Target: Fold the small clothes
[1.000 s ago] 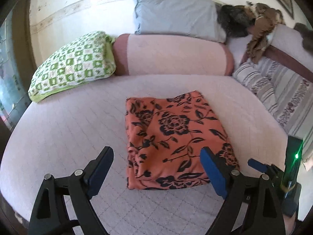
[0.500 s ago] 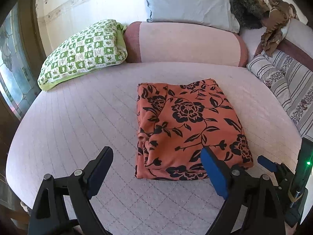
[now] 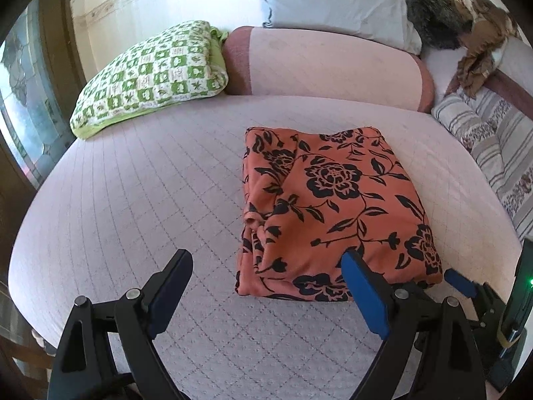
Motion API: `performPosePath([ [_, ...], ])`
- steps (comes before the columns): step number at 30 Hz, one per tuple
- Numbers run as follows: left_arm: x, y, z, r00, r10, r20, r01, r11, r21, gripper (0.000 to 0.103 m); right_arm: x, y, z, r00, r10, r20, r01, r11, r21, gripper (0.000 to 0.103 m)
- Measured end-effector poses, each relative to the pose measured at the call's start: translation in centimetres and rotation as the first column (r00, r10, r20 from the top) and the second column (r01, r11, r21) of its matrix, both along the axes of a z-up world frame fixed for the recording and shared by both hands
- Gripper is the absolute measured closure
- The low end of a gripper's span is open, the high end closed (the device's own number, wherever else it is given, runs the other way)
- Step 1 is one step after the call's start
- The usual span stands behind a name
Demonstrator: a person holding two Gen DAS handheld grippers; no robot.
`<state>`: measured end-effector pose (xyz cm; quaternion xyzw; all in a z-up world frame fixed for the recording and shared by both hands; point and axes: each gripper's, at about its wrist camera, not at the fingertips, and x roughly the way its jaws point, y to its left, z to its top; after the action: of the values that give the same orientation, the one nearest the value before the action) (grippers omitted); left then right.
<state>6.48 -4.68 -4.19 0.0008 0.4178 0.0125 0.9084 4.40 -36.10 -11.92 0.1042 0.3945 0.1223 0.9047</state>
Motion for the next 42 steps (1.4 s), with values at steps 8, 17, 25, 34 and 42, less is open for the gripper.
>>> performPosePath([
  [8, -0.5, -0.4, 1.0, 0.995, -0.067, 0.079, 0.069, 0.997, -0.029, 0.013, 0.4, -0.3, -0.9, 0.999, -0.013, -0.041, 0.013, 1.0, 0.017, 0.007],
  [17, 0.0, -1.2, -0.3, 0.994, -0.107, 0.0, 0.107, 0.993, -0.042, 0.013, 0.6, -0.4, -1.2, 0.998, -0.02, -0.053, 0.021, 1.0, 0.022, 0.008],
  [25, 0.1, -1.1, 0.1, 0.993, -0.118, -0.005, 0.118, 0.99, -0.079, 0.012, 0.5, -0.4, -1.1, 0.999, -0.019, -0.05, 0.02, 1.0, 0.018, 0.008],
  [34, -0.4, -0.3, 1.5, 0.996, -0.081, 0.033, 0.083, 0.993, -0.089, 0.012, 0.2, -0.3, -1.1, 0.999, -0.022, -0.046, 0.023, 1.0, 0.005, 0.008],
  [42, -0.4, -0.6, 2.1, 0.996, -0.081, 0.048, 0.085, 0.991, -0.1, 0.012, -0.1, -0.3, -0.3, 1.0, -0.024, -0.016, 0.024, 1.0, -0.012, 0.008],
])
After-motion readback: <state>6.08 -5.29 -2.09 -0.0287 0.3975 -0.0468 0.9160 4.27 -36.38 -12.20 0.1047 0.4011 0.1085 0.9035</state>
